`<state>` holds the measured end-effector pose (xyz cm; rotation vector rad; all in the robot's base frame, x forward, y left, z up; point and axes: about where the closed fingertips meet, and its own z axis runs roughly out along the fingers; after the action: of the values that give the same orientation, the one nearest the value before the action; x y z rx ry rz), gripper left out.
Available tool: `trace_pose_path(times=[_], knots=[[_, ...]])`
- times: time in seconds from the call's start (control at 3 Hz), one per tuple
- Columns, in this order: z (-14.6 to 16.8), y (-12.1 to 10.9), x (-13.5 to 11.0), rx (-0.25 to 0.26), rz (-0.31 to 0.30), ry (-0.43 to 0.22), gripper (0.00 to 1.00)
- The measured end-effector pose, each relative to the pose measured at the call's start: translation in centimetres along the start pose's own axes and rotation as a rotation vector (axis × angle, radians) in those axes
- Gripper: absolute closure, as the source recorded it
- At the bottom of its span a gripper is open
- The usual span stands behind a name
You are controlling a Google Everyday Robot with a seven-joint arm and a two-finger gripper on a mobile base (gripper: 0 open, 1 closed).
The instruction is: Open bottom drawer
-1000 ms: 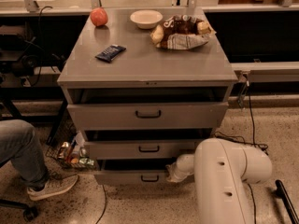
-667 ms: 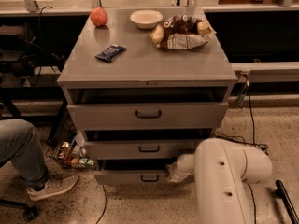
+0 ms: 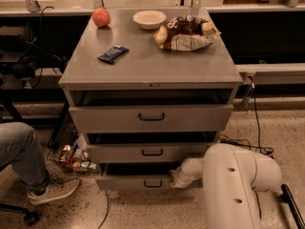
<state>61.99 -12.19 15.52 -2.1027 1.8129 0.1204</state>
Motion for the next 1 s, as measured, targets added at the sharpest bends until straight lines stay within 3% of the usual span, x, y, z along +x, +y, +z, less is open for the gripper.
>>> trace_pose_path(times=[0.67,1.0], knots=[[-0.1,0.5,-0.1,0.0,0.009,0.0,1.0],[-0.1,2.1,-0.3,0.002,0.04,-0.004,1.0]])
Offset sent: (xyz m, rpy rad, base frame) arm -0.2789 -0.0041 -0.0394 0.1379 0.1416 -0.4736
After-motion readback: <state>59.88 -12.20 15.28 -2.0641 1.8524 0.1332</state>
